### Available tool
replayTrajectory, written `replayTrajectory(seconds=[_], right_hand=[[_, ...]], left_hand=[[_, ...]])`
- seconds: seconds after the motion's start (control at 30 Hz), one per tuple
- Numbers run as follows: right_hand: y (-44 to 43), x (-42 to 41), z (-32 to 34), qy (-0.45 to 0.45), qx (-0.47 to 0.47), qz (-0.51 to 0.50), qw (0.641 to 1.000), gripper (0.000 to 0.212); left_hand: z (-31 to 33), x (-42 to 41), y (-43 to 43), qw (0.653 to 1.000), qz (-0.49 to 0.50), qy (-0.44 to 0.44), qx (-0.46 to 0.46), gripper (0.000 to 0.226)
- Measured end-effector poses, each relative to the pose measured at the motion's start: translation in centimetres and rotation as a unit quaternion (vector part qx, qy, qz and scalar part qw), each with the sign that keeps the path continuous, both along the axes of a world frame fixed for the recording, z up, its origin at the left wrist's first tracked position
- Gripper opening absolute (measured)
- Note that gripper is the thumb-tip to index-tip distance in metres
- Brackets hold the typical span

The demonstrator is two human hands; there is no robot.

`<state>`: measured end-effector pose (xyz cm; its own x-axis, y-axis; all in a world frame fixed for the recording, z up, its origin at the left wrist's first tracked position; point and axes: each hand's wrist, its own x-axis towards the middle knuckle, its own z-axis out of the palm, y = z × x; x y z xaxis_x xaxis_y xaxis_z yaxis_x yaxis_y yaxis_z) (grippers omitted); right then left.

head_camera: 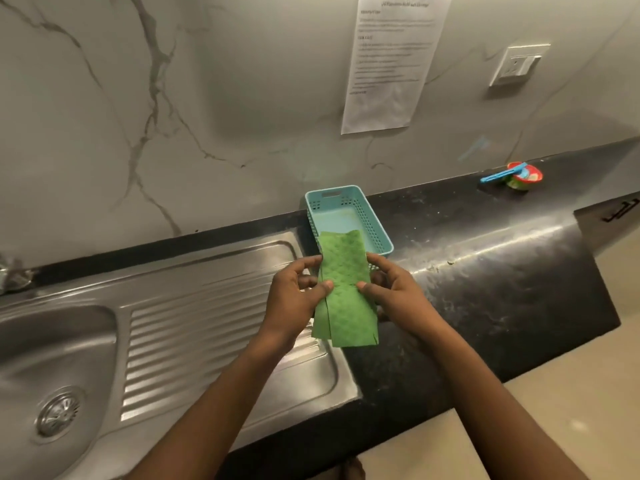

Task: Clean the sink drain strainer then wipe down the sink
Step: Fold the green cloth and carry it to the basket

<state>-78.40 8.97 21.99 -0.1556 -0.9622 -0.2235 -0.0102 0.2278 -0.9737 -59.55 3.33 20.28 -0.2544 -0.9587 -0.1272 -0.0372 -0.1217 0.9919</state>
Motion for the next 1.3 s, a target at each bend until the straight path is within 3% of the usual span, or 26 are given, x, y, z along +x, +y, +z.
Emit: replayTrajectory(seconds=[0.43,0.63,0.97,1.07,1.3], right_hand=[[-14.0,-8.6,-1.7,-0.003,0.047,0.017,0.999,0.053],[-20.1,-8.9,-3.5,0.020,0.087,0.023,0.996,0.054],[-25.0,-7.8,-6.9,0.139,0.077,0.060,0.985,0.059],[-24.7,-7.8,-7.8,0.213,0.126,0.072,0.966,0.059],[-24.3,-7.6,-7.4,0.354,0.143,0.109,0.918,0.044]], left_hand=[[-0.2,-8.1,-9.0,0.996,0.032,-0.057,0.063,0.066],[-0.4,-9.0,-12.0,0.991,0.071,-0.092,0.059,0.056],[-1.4,-7.9,-11.8,0.985,0.125,-0.109,0.048,0.042],[-1.3,-7.5,-11.1,0.986,0.109,-0.117,0.043,0.044],[-0.3,-6.3,-9.6,0.984,0.096,-0.144,0.042,0.050]])
